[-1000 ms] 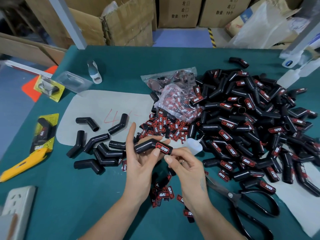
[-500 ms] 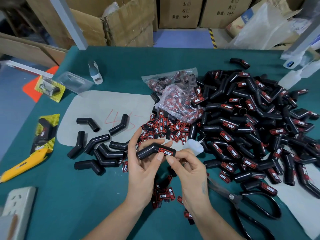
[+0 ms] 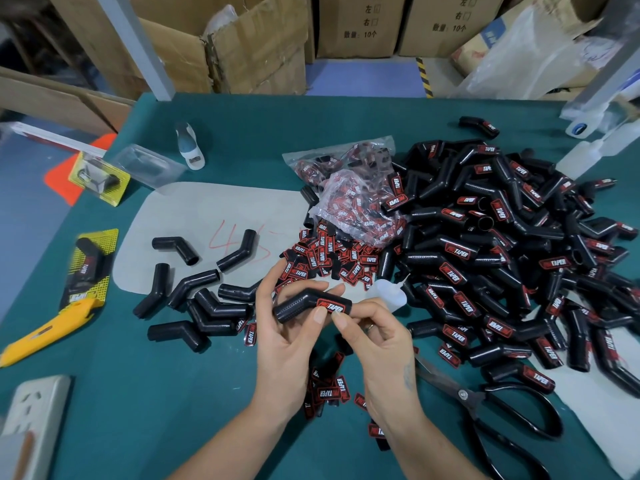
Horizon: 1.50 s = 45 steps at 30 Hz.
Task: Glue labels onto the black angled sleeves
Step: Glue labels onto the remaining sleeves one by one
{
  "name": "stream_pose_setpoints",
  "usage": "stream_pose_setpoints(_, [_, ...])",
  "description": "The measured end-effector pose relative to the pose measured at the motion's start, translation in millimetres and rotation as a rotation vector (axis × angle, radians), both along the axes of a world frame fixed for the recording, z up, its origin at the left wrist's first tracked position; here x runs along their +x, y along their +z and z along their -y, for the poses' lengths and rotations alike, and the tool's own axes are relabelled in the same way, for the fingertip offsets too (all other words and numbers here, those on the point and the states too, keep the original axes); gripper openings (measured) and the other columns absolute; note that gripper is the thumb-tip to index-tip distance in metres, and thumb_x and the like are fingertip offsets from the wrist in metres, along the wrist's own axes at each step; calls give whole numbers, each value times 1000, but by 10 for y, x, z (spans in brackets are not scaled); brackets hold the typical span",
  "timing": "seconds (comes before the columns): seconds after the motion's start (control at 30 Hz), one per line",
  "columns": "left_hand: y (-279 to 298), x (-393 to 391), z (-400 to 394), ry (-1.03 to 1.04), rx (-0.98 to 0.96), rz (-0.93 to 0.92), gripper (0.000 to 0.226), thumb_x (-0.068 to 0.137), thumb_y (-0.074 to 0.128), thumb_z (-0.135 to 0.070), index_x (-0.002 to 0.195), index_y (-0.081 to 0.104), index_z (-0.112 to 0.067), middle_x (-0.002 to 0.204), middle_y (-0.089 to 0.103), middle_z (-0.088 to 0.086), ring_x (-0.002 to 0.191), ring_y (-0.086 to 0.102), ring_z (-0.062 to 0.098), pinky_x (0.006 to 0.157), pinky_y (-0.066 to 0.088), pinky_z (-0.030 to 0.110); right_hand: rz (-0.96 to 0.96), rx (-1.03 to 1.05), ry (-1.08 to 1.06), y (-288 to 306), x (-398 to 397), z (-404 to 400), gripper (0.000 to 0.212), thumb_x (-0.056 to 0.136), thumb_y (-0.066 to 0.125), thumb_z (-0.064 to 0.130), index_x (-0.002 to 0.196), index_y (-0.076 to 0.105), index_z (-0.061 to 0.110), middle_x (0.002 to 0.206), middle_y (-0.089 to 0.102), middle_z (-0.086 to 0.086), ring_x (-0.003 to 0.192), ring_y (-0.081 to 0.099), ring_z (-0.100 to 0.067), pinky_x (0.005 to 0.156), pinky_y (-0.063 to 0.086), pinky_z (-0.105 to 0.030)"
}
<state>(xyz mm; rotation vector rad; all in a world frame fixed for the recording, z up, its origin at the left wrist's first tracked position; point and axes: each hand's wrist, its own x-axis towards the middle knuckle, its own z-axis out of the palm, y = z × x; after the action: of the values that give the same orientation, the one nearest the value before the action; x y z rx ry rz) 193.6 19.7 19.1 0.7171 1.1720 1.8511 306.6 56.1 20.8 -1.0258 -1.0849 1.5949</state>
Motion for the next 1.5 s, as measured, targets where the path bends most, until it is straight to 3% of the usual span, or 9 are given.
stream_pose_setpoints(0.13, [-1, 8, -10, 13, -18, 48, 69, 91, 76, -18, 151, 47, -35, 124, 64, 19, 120, 64, 46, 110, 44, 70, 7, 3, -4, 4, 0, -2, 18, 78, 84, 35, 85, 79, 19, 95, 59, -27, 86, 60, -18, 82, 51, -24])
stream_pose_setpoints(0.37, [1, 1, -1, -91, 7, 178, 60, 96, 64, -10, 152, 47, -26, 131, 63, 17, 123, 64, 42, 96, 57, 42, 3, -8, -19, 11, 35, -28, 21, 77, 83, 37, 86, 79, 18, 90, 61, -13, 84, 59, -16, 79, 50, -24])
stream_pose_setpoints(0.5, [-19, -16, 4, -109, -23, 228, 58, 97, 61, -7, 152, 49, -22, 136, 60, 24, 121, 65, 41, 92, 58, 40, -4, -3, -21, 21, 30, -26, 18, 78, 82, 38, 84, 79, 21, 86, 63, 2, 80, 60, -9, 78, 50, -21])
stream_pose_setpoints(0.93, [-10, -2, -21, -49, -43, 181, 53, 95, 68, -10, 144, 52, -21, 124, 66, 13, 111, 71, 30, 87, 60, 34, 57, 56, -9, 21, 13, -12, 15, 80, 80, 35, 85, 80, 21, 89, 63, -10, 84, 62, -15, 80, 50, -24])
stream_pose_setpoints(1.1, [-4, -16, -19, -29, -26, 35, 50, 96, 67, -16, 143, 52, -27, 125, 66, 7, 114, 71, 29, 91, 59, 37, 114, 68, -53, 39, 7, 6, 17, 77, 82, 40, 89, 72, 32, 86, 63, 3, 81, 60, -12, 79, 49, -26])
stream_pose_setpoints(1.2, [-3, -69, 9, -62, 15, -131, 47, 102, 58, -17, 146, 47, -28, 129, 62, 13, 120, 65, 39, 97, 58, 44, 231, 259, -132, 73, 43, 32, 20, 84, 78, 38, 99, 65, 43, 96, 57, 5, 83, 59, -15, 81, 48, -35])
stream_pose_setpoints(1.37, [-26, -129, 52, -162, 38, -335, 53, 105, 50, -14, 154, 37, -30, 132, 59, 16, 126, 58, 36, 103, 54, 50, 323, 417, -132, 95, 97, 18, 15, 92, 73, 32, 106, 75, 35, 100, 49, 10, 85, 56, -19, 83, 47, -27])
stream_pose_setpoints(1.43, [-25, -125, 51, -182, 46, -385, 56, 105, 49, -13, 155, 35, -33, 131, 61, 13, 125, 57, 38, 104, 51, 58, 302, 399, -124, 92, 101, 6, 12, 92, 72, 31, 102, 76, 34, 100, 50, 8, 85, 56, -19, 81, 50, -32])
stream_pose_setpoints(1.5, [-19, -123, 53, -185, 56, -421, 59, 105, 49, -13, 157, 33, -34, 129, 63, 11, 124, 58, 35, 106, 50, 48, 250, 375, -111, 93, 96, -3, 10, 91, 73, 28, 99, 77, 32, 100, 51, 6, 83, 58, -19, 77, 55, -41])
